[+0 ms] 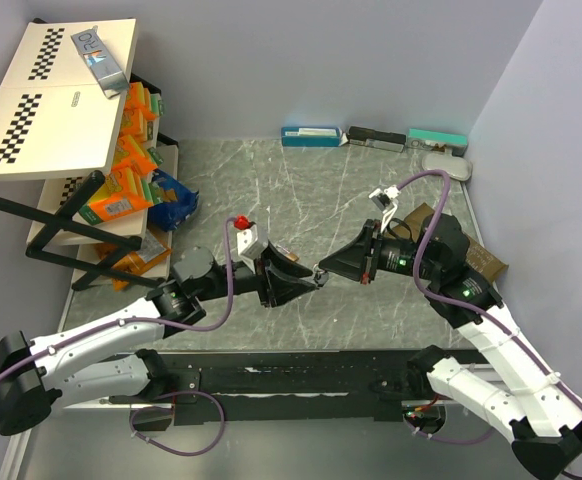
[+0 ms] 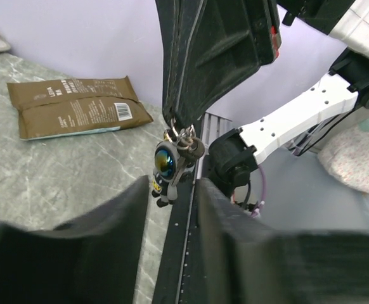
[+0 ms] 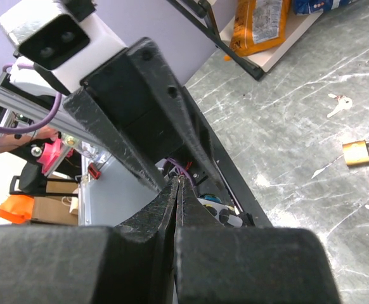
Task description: Unlock with the key
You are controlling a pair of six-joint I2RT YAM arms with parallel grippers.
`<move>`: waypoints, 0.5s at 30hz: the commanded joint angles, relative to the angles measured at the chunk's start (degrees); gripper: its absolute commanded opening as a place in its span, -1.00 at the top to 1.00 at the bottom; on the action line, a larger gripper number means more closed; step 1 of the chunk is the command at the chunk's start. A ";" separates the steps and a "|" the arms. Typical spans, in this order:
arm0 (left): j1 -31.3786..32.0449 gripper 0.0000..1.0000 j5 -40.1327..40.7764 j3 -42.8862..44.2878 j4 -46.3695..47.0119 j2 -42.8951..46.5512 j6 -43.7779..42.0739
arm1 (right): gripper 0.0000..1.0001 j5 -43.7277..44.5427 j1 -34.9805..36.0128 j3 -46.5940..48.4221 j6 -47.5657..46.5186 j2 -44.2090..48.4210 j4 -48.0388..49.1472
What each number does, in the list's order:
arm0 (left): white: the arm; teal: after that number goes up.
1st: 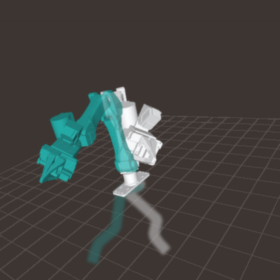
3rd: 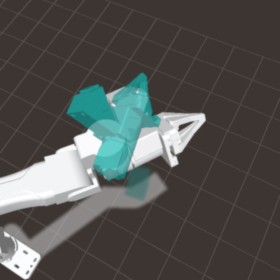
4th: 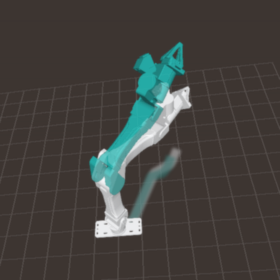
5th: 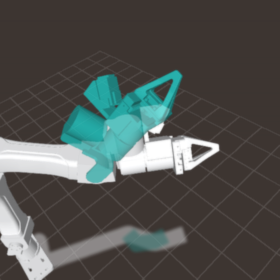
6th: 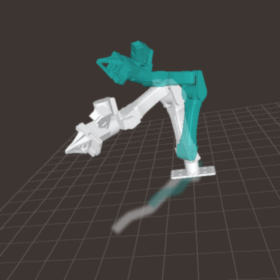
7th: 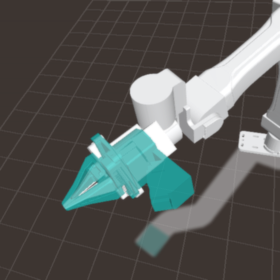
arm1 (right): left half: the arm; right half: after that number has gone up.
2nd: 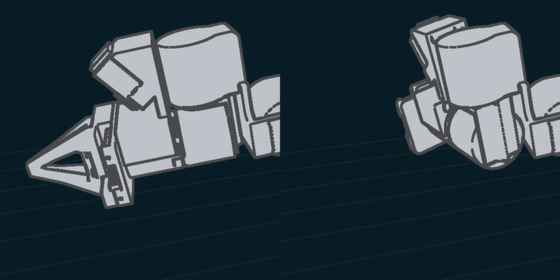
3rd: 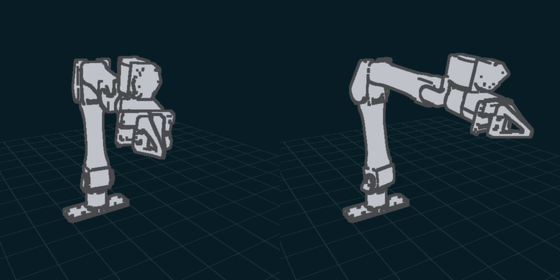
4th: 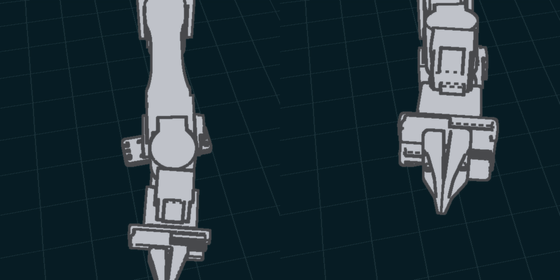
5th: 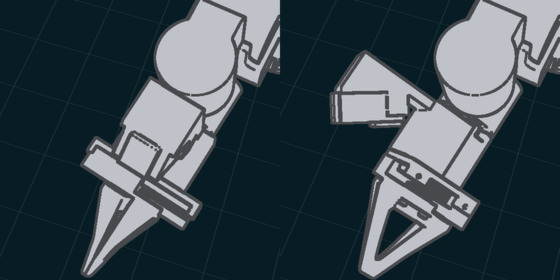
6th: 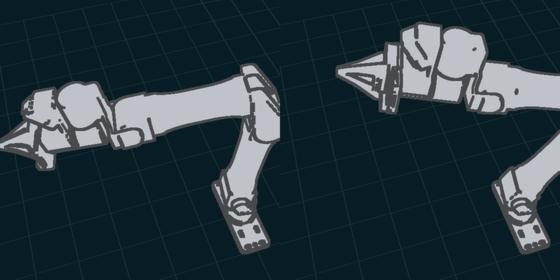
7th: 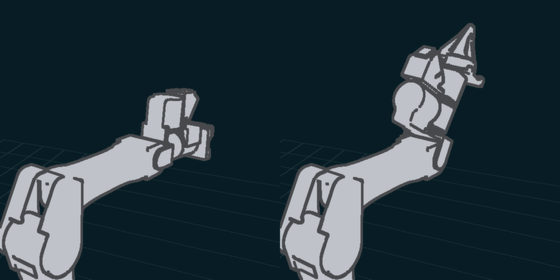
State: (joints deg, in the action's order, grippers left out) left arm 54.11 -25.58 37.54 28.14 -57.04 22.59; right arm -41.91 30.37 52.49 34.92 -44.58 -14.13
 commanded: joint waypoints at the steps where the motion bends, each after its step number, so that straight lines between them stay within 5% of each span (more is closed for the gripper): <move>1: 0.30 -0.06 -0.52 -0.54 3.15 1.05 -0.44 | 1.00 -1.16 -0.14 1.56 0.86 1.33 2.44; 7: 0.21 -0.33 -0.34 0.43 3.59 0.26 -1.93 | 1.00 -1.42 -0.22 1.21 1.38 1.60 3.05; 15: 0.30 -0.27 -1.31 3.06 4.55 -2.29 -3.25 | 1.00 -1.86 -0.31 1.12 1.73 1.60 3.23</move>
State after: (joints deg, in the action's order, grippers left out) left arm 54.11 -25.71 37.56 29.28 -58.39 20.78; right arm -42.78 30.33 52.49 35.55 -44.03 -13.47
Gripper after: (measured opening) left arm 0.648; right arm 0.007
